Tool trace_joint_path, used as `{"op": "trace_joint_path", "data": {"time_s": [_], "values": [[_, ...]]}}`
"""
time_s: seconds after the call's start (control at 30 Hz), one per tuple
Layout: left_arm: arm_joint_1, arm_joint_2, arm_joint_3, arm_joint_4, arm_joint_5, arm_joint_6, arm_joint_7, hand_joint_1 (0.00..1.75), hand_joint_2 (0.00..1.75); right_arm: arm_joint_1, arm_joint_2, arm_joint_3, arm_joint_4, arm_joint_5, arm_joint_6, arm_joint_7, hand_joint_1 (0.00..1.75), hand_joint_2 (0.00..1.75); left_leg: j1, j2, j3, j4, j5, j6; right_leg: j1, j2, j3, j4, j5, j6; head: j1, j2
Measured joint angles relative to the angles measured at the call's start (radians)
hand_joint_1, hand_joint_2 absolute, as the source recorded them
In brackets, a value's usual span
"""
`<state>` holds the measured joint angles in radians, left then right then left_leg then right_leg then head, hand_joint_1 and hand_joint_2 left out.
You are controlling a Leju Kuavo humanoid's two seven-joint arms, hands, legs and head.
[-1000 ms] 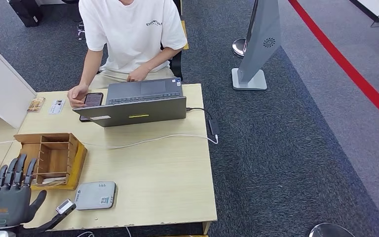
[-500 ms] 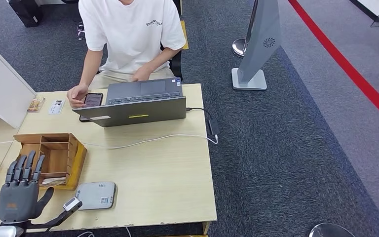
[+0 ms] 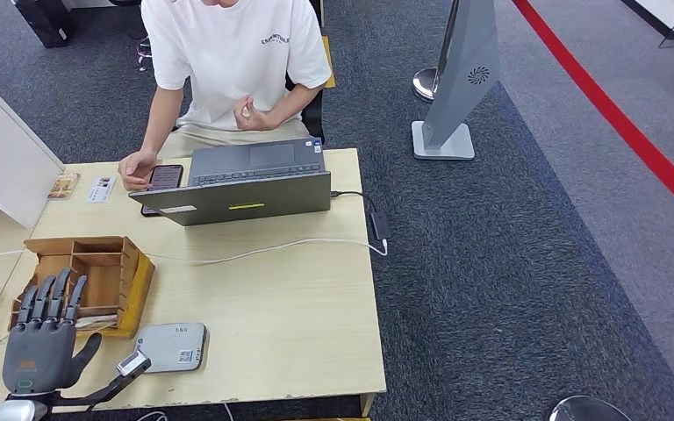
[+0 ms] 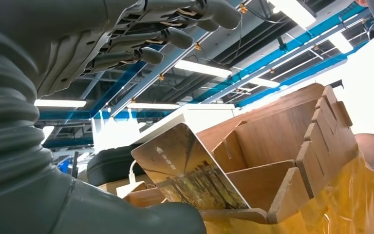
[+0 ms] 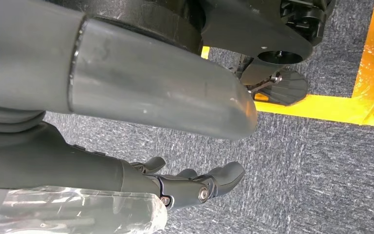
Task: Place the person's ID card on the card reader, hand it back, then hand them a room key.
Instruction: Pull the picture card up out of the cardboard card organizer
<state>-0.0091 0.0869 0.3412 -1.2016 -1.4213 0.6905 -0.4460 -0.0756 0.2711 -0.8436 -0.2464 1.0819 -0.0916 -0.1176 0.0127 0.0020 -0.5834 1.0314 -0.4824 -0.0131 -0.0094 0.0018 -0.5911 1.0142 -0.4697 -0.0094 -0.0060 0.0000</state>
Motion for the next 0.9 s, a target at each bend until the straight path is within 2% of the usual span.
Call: {"op": "trace_joint_path", "data": {"time_s": [0.03, 0.57, 0.9], "values": [[0.000, 0.002, -0.004, 0.001, 0.006, 0.000, 0.003, 1.75, 1.75, 0.000, 0.000, 0.000, 0.000, 0.000, 0.000, 0.000, 0.00, 0.00, 0.000, 0.000, 0.000, 0.000, 0.000, 0.000, 0.000, 0.000, 0.000, 0.000, 0.000, 0.000, 0.000, 0.000], [-0.016, 0.051, -0.082, 0.075, 0.110, 0.000, 0.018, 1.75, 1.75, 0.000, 0.000, 0.000, 0.000, -0.011, 0.000, -0.008, 0.00, 0.00, 0.000, 0.000, 0.000, 0.000, 0.000, 0.000, 0.000, 0.000, 0.000, 0.000, 0.000, 0.000, 0.000, 0.000], [-0.025, 0.059, -0.103, 0.092, 0.161, 0.001, 0.016, 1.75, 1.75, 0.001, -0.001, 0.000, 0.000, -0.015, -0.001, -0.008, 0.00, 0.00, 0.000, 0.000, 0.000, 0.000, 0.000, 0.000, 0.000, 0.000, 0.000, 0.000, 0.000, 0.000, 0.000, 0.000]]}}
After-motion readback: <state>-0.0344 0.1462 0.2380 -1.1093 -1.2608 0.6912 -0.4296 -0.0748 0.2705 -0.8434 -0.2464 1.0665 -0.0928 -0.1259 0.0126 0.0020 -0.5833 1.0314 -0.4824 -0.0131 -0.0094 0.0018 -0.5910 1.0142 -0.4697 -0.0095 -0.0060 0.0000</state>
